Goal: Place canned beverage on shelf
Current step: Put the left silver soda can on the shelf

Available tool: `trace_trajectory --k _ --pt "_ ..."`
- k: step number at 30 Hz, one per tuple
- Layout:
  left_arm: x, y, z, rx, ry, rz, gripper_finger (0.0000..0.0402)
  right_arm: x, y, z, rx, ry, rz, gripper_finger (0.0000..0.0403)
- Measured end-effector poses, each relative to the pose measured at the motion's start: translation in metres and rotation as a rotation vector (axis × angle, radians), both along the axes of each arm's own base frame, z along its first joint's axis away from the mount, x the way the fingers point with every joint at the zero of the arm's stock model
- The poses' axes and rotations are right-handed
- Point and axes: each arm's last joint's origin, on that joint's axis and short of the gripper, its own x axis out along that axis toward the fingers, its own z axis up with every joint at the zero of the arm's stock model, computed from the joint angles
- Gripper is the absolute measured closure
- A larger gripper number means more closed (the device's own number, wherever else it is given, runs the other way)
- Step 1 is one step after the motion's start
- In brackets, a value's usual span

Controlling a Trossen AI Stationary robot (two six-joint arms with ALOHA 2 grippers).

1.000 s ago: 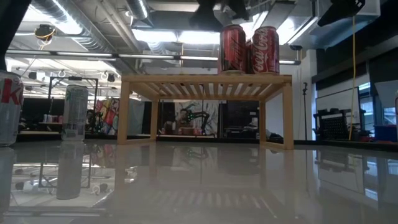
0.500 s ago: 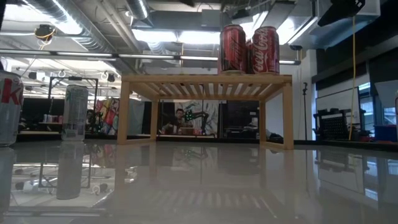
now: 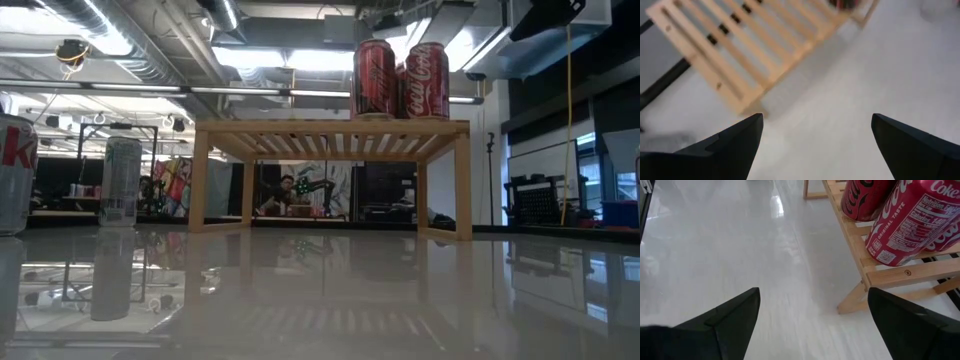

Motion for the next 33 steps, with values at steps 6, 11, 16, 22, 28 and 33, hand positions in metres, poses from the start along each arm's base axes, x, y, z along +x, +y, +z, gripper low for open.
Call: trace_trajectory --k 6,11,16,22,28,33 --pt "-0.03 -0.006 0.012 -0.029 -0.015 0.012 0.0036 0.001 0.0 0.001 -0.001 -0.017 -0.008 0.0045" --pt "-0.059 -0.01 0.013 -0.068 -0.043 -0.025 0.0036 0.002 0.001 0.002 0.008 -0.033 -0.013 0.0045" --pt "-0.09 -0.01 -0.01 -0.153 0.015 -0.045 0.0036 0.007 0.003 0.008 0.051 -0.104 -0.007 0.0045" --pt "-0.118 -0.006 -0.023 -0.326 0.05 -0.079 0.0036 0.007 0.001 0.008 0.067 -0.143 -0.113 0.0045" --pt "-0.121 -0.012 -0.024 -0.356 0.059 -0.137 0.0036 0.006 0.001 0.007 0.192 -0.166 -0.21 0.0045" --pt "-0.109 -0.018 -0.05 -0.347 0.175 -0.094 0.0036 0.006 0.001 0.007 0.234 -0.165 -0.221 0.0045"
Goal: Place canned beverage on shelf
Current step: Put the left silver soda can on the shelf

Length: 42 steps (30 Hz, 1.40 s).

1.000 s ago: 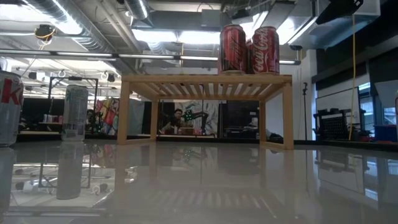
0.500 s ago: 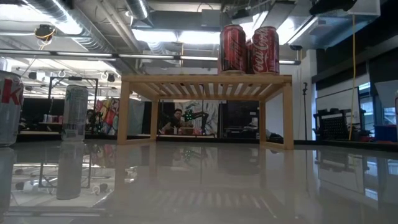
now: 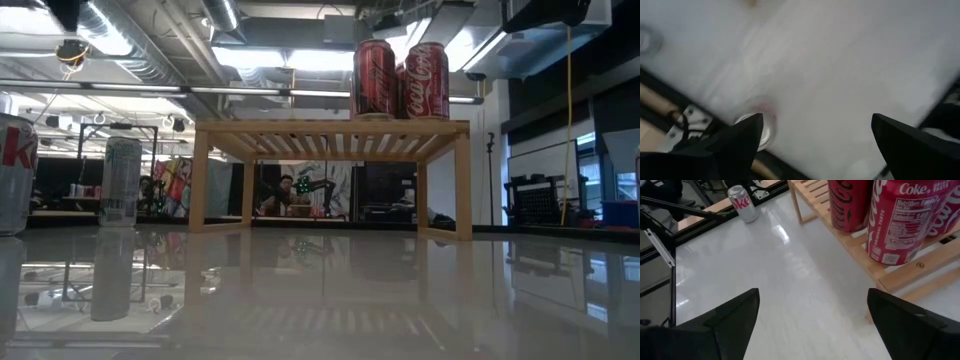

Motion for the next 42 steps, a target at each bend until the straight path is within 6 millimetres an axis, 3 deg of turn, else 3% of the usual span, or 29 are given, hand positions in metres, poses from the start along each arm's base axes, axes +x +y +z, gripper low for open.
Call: trace_trajectory --k 9,14,31,42 --pt "0.001 0.008 -0.065 -0.029 0.281 0.034 0.0036 -0.001 0.001 -0.002 -0.005 0.035 0.052 0.0045" --pt "0.0 0.02 -0.081 -0.033 0.345 0.112 0.0036 -0.001 0.001 -0.002 -0.035 0.044 0.075 0.0045" --pt "-0.004 0.024 -0.133 -0.09 0.457 0.049 0.0038 -0.001 0.0 -0.001 -0.097 0.038 0.056 0.0045" --pt "0.0 0.022 -0.135 -0.134 0.421 -0.009 0.0143 -0.001 -0.001 -0.002 -0.114 0.046 0.067 0.0045"
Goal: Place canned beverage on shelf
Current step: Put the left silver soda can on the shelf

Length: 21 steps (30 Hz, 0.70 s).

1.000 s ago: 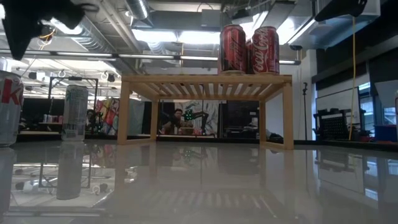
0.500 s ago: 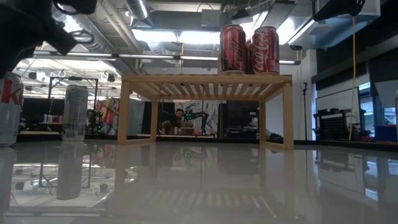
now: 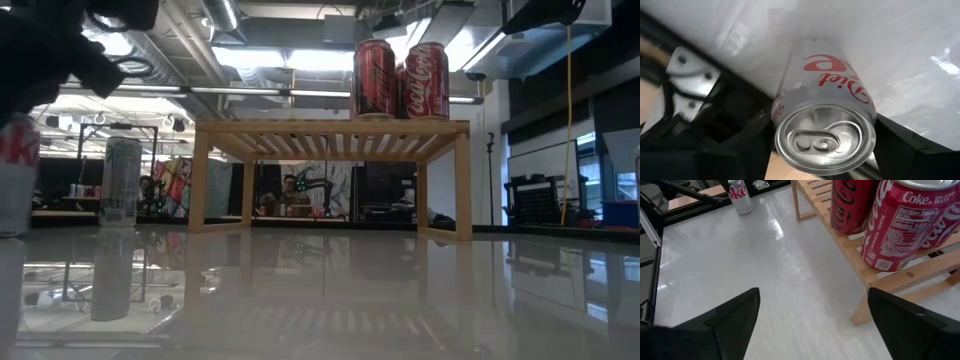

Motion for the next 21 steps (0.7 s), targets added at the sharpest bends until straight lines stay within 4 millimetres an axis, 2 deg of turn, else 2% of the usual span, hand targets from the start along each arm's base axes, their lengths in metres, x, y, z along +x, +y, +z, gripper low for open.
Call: trace_trajectory --k 6,13,17,21 --pt "0.024 -0.002 0.024 0.041 -0.107 -0.027 0.0143 0.0 0.0 0.0 0.003 0.004 0.011 0.0045" --pt "0.065 -0.007 0.061 0.055 -0.184 -0.101 0.0143 0.0 0.001 -0.001 0.029 0.019 0.044 0.0045" --pt "0.087 -0.015 0.101 -0.006 -0.302 -0.187 0.0143 -0.001 0.002 -0.002 0.041 0.044 0.069 0.0045" --pt "0.096 -0.014 0.141 0.032 -0.352 -0.167 0.0143 -0.002 0.003 -0.002 0.039 0.059 0.11 0.0045"
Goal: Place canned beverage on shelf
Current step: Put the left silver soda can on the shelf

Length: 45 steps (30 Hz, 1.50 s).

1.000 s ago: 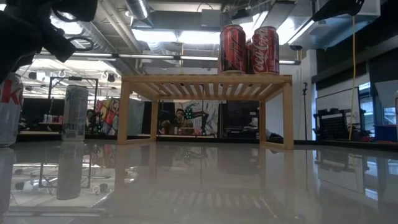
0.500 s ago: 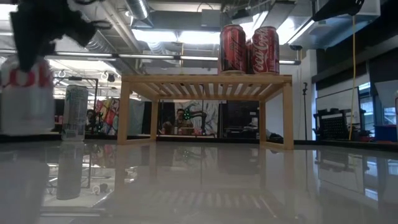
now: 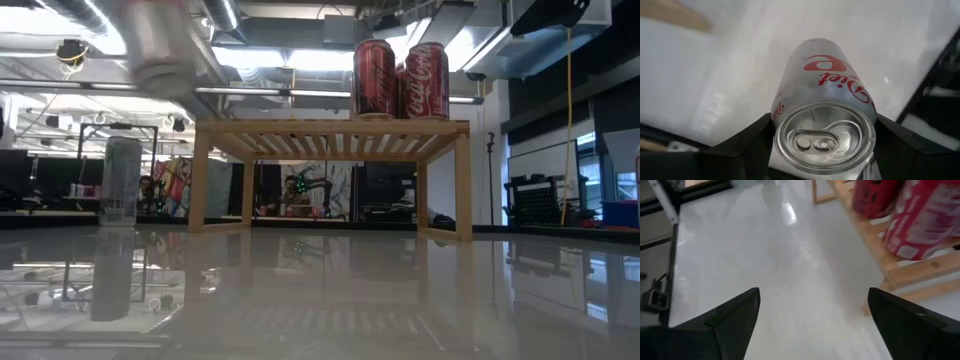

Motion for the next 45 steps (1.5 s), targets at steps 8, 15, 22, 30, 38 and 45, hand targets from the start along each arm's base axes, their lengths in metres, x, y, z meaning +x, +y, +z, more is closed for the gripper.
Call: trace_trajectory --k 8,15,22,30,38,45 --pt "0.021 0.007 0.052 0.016 -0.188 0.059 0.0143 -0.001 0.004 -0.001 0.033 0.045 0.136 0.0045" --pt "0.028 0.026 0.073 0.085 -0.277 0.15 0.0143 -0.003 0.004 -0.003 -0.013 0.077 0.203 0.0045" --pt "0.024 0.048 0.082 0.121 -0.315 0.192 0.0143 -0.004 0.002 -0.005 -0.042 0.104 0.21 0.0045" --pt "0.021 0.057 0.088 0.162 -0.339 0.113 0.0143 -0.004 0.001 -0.005 -0.032 0.096 0.155 0.0045" --pt "0.028 0.013 0.083 0.128 -0.331 0.031 0.0143 -0.016 -0.002 -0.006 0.079 0.153 0.15 0.0045" --pt "0.074 -0.028 0.041 0.155 -0.192 -0.012 0.0143 -0.016 -0.001 -0.004 0.093 0.133 0.167 0.0045"
